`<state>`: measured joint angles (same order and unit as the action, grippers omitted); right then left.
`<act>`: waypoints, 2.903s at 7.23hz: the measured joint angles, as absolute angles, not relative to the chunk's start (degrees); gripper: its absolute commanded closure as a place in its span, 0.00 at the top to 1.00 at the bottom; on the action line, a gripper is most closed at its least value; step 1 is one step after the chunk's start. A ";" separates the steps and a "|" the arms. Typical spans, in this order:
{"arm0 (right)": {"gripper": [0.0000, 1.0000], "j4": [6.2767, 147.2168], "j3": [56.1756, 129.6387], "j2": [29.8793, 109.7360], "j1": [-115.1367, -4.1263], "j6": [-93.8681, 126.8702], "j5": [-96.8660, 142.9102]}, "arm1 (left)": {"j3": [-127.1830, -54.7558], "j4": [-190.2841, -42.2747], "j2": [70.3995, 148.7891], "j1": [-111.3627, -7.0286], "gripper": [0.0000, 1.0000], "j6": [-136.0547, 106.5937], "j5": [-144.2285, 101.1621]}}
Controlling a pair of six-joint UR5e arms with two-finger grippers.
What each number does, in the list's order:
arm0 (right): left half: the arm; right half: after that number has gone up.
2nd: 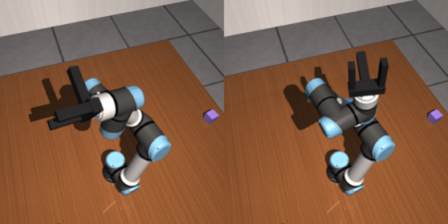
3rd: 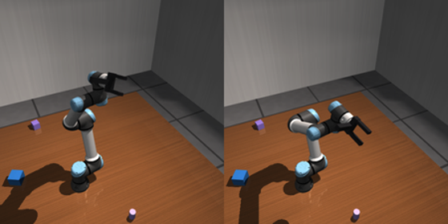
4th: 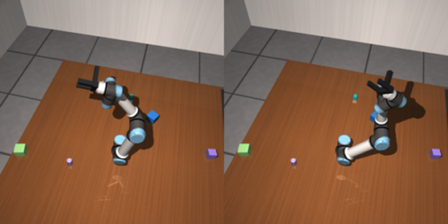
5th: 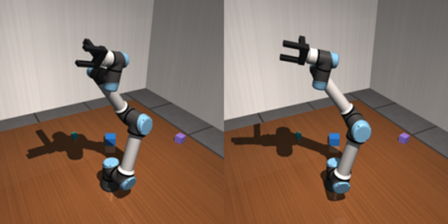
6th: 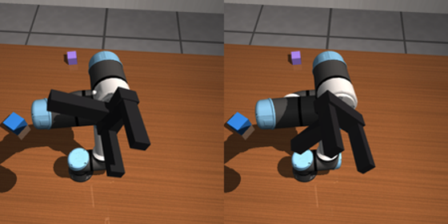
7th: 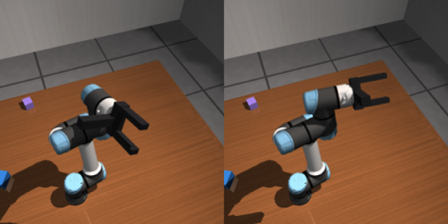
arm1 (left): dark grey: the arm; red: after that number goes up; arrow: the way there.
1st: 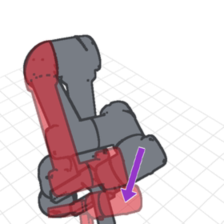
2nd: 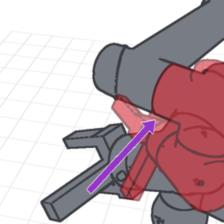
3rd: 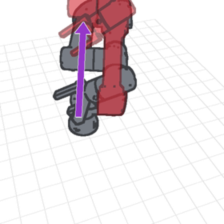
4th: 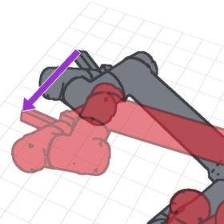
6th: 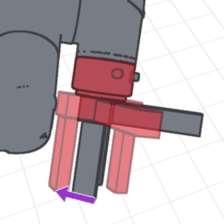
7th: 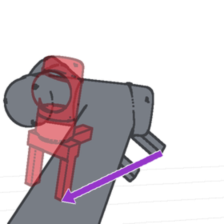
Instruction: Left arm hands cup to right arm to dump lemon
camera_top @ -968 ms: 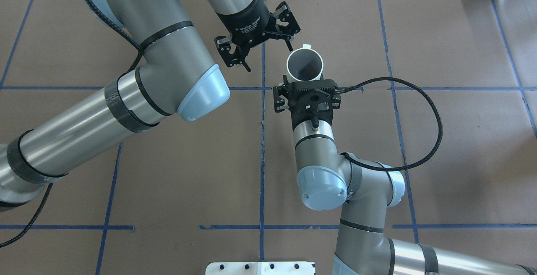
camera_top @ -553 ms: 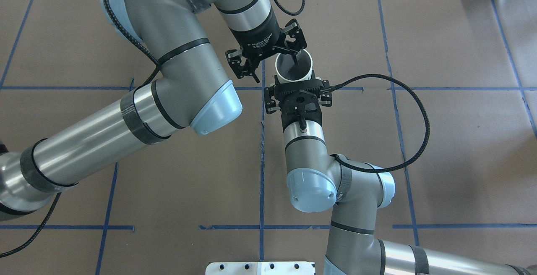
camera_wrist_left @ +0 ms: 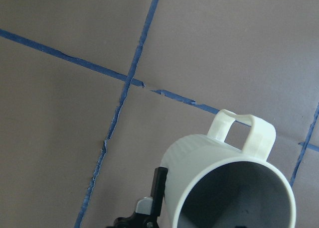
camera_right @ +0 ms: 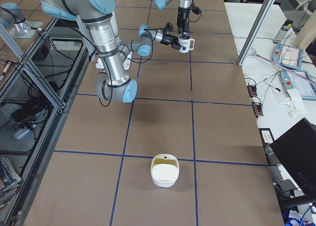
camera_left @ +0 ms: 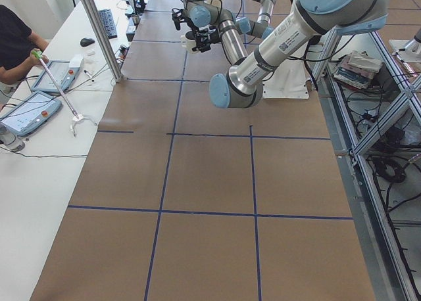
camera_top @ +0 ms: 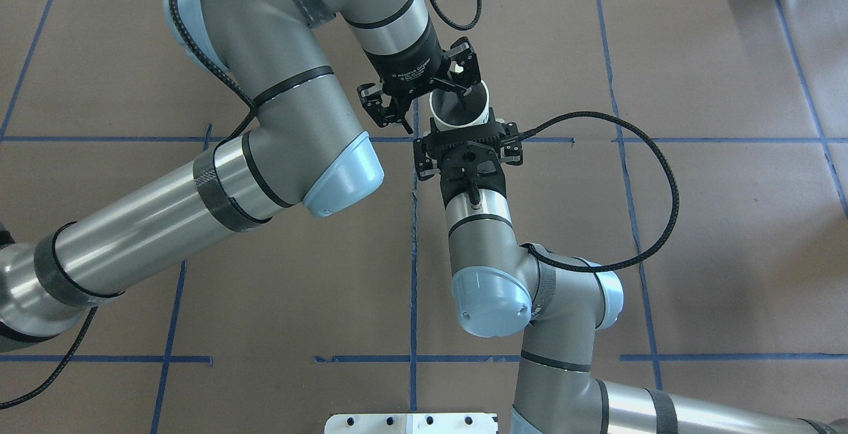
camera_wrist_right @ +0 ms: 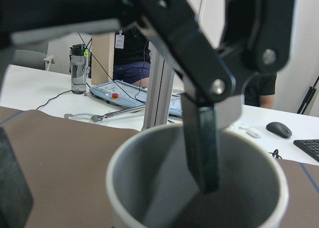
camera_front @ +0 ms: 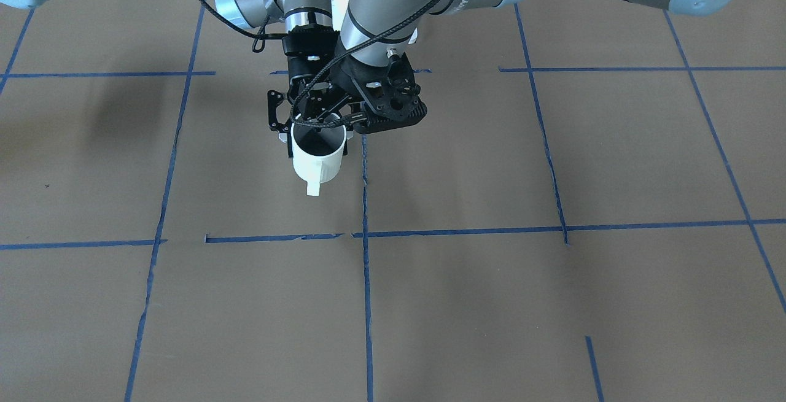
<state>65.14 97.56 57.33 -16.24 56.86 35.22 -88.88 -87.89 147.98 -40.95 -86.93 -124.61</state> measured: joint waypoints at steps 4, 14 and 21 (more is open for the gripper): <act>0.87 65.06 98.12 57.38 -16.05 55.75 35.23 | -88.35 -87.93 148.07 -40.31 0.00 -86.70 -122.91; 1.00 64.09 99.44 58.11 -15.75 47.37 36.06 | -98.37 -83.93 143.92 -45.66 0.00 -86.91 -122.79; 1.00 64.13 107.55 66.87 -32.18 47.20 66.75 | -115.82 -94.06 107.50 -53.98 0.00 -61.64 -123.27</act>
<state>64.13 107.55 66.87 -32.18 47.20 66.75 -115.82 -94.06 107.50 -53.98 -61.64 -123.27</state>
